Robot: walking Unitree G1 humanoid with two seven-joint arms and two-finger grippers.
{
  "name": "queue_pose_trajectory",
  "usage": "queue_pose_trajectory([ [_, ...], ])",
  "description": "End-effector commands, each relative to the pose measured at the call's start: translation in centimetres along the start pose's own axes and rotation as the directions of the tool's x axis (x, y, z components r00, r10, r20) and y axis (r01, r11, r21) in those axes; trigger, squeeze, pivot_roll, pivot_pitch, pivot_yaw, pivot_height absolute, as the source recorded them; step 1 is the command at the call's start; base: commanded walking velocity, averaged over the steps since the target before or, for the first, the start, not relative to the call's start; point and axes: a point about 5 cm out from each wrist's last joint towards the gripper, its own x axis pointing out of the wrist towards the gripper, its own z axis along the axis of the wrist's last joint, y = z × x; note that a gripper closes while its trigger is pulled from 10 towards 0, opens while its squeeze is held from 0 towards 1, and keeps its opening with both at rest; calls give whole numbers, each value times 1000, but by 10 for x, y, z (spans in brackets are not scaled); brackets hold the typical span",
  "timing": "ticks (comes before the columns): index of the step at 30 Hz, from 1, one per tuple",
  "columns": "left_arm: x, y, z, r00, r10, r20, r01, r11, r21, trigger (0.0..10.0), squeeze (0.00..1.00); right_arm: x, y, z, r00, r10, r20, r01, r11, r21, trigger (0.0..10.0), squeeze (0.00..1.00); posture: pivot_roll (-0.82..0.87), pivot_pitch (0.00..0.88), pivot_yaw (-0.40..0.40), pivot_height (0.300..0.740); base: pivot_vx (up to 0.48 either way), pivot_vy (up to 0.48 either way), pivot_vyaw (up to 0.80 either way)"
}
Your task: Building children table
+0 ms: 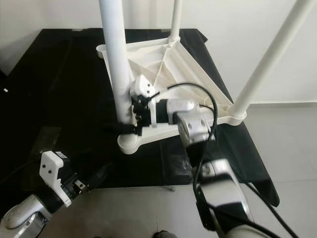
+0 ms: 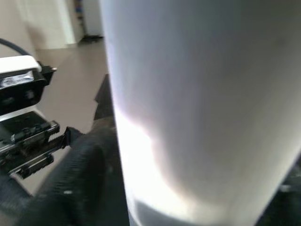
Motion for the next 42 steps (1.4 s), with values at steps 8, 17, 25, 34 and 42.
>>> queue_pose_trajectory([
  [8,-4,-3,0,1000,-13,-26,13,1000,-8,10000,0,-11,1,-11,996,90,-27,-91,996,-3,0,0,-71,208,-18,740,0,0,0],
  [17,-3,-4,-1,1000,-10,-24,10,1000,-10,10000,0,-25,-5,-23,959,-285,-7,285,958,12,0,0,-83,209,-50,740,0,0,0],
  [25,-1,1,-2,1000,-4,-19,4,1000,-7,10000,0,4,59,-78,498,-837,-226,867,477,142,0,0,-121,189,-58,740,0,0,0],
  [34,7,6,-6,1000,-3,-19,3,1000,1,10000,0,39,64,-76,663,-730,-167,749,649,135,0,0,-121,136,-84,740,0,0,0],
  [42,8,10,-7,1000,9,-17,-9,1000,6,10000,0,35,45,-48,739,-670,-77,671,720,175,10000,1000,-148,133,-70,740,0,0,0],
])
